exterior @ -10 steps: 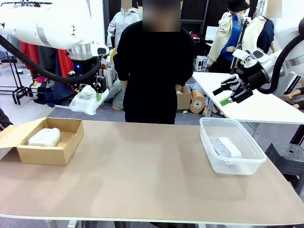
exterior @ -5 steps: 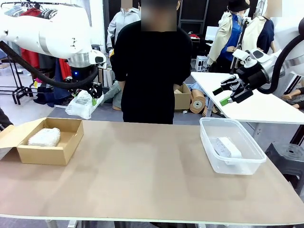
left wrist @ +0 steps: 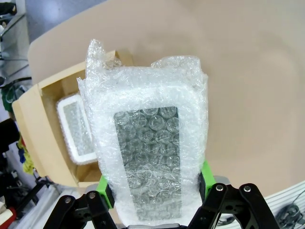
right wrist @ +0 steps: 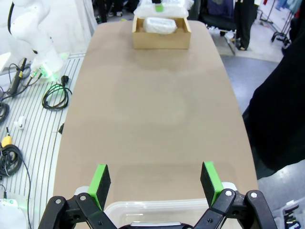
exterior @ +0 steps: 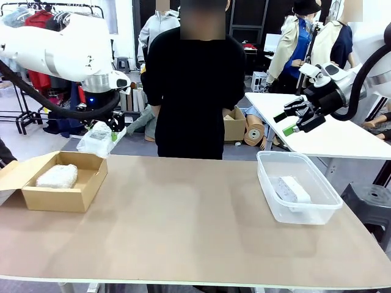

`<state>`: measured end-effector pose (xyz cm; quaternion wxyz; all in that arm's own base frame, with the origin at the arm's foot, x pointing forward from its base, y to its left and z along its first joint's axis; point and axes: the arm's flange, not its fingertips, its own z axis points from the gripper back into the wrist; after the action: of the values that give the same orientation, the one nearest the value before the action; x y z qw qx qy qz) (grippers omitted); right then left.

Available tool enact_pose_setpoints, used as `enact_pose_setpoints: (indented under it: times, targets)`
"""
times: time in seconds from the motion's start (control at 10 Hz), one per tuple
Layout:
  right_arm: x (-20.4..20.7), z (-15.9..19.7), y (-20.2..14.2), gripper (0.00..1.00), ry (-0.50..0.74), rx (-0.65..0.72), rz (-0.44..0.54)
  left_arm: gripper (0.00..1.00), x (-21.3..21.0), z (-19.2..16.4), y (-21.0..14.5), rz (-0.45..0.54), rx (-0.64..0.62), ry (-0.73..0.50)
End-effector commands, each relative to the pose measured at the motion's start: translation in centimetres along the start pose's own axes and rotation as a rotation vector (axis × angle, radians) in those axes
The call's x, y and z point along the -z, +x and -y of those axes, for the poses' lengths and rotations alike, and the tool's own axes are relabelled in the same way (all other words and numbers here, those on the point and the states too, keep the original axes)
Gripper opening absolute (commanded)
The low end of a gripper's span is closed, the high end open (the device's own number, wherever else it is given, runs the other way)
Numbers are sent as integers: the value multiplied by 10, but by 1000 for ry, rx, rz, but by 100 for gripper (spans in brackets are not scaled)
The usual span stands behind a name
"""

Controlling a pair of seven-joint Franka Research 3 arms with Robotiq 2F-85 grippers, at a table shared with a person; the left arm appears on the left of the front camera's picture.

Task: Separate and place wrapped and unwrapped clocks.
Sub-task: If the picked Digital clock is wrapped, place it in the Package Box ; if not, place it in the Organizing box.

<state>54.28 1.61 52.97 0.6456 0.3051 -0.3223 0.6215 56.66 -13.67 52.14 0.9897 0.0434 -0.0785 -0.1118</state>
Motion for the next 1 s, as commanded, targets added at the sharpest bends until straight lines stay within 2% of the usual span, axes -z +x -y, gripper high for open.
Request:
enact_pose_setpoints:
  times: [0.0, 0.6, 0.9]
  targets:
    - [-1, -1, 3, 100, -3, -5, -1, 0, 1, -13, -20, 19, 11, 17]
    - [-1, -1, 3, 100, -3, -5, -1, 0, 21, -53, -30, -7, 23, 20]
    - [-1, -1, 3, 100, -3, -5, -1, 0, 29, -59, -33, 0, 9, 37]
